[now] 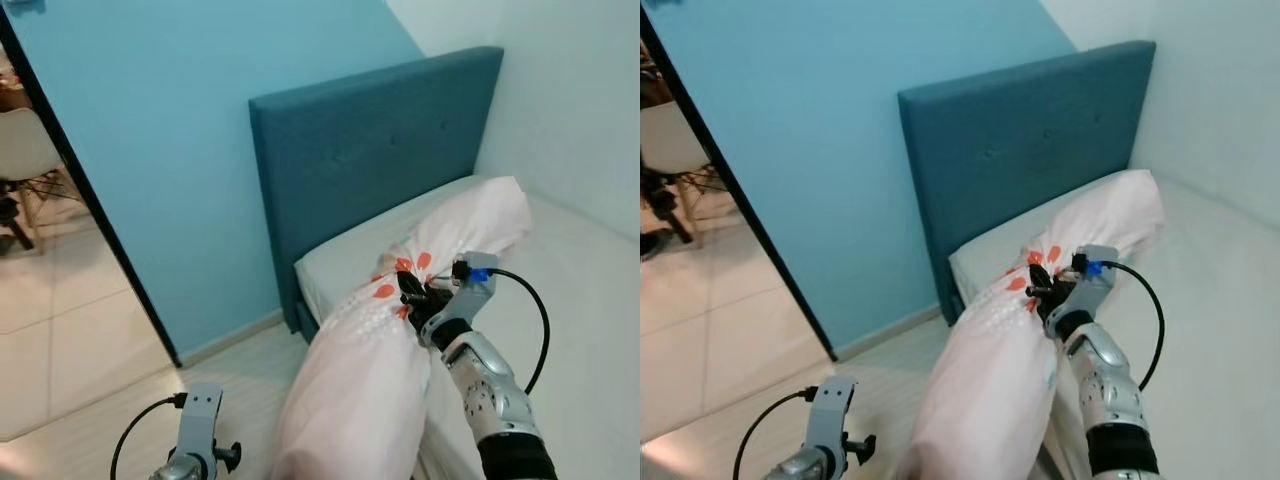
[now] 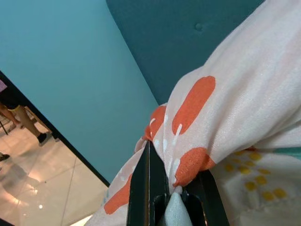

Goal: Clean up the room

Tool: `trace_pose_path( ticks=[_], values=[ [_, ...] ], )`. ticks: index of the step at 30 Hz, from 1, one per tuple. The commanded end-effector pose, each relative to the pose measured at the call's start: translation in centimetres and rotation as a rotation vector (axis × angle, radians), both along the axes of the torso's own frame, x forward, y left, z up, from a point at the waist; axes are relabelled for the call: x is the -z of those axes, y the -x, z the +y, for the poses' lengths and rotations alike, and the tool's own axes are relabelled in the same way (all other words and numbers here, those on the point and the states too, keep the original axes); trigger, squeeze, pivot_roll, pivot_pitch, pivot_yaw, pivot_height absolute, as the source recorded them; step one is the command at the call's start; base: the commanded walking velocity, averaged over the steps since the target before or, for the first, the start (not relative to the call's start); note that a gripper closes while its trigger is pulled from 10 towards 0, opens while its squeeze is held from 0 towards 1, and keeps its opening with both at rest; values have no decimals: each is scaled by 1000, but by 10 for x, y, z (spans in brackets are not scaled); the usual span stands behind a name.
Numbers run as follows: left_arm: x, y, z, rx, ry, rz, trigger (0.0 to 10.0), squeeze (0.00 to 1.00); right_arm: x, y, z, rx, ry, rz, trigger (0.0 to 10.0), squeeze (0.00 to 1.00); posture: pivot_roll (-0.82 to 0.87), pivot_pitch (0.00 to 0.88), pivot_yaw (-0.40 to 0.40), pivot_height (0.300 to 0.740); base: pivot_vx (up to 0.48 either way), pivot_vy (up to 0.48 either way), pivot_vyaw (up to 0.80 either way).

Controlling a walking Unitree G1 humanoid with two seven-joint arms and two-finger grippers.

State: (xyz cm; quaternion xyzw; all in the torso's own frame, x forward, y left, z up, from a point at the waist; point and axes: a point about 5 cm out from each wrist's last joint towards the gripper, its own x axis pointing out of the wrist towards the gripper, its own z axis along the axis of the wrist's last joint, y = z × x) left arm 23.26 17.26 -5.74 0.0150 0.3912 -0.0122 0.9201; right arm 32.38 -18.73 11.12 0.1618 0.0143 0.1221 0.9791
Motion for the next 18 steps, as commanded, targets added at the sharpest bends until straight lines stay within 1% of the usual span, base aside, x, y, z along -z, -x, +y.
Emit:
trace_pose_path(
  ticks=[1,11,18],
  values=[
    [4,6,-1,6,5,20,10000,0,-23,-6,7,-29,2,-117,10000,0,-14,0,1,724,0,0,706],
    [6,8,-2,10,9,27,10000,0,-25,-9,8,-40,9,-121,10000,0,-11,0,-9,724,0,0,708],
    [5,7,-2,8,14,21,10000,0,-26,-9,7,-30,8,-124,10000,0,-10,0,-14,724,0,0,692]
  ],
)
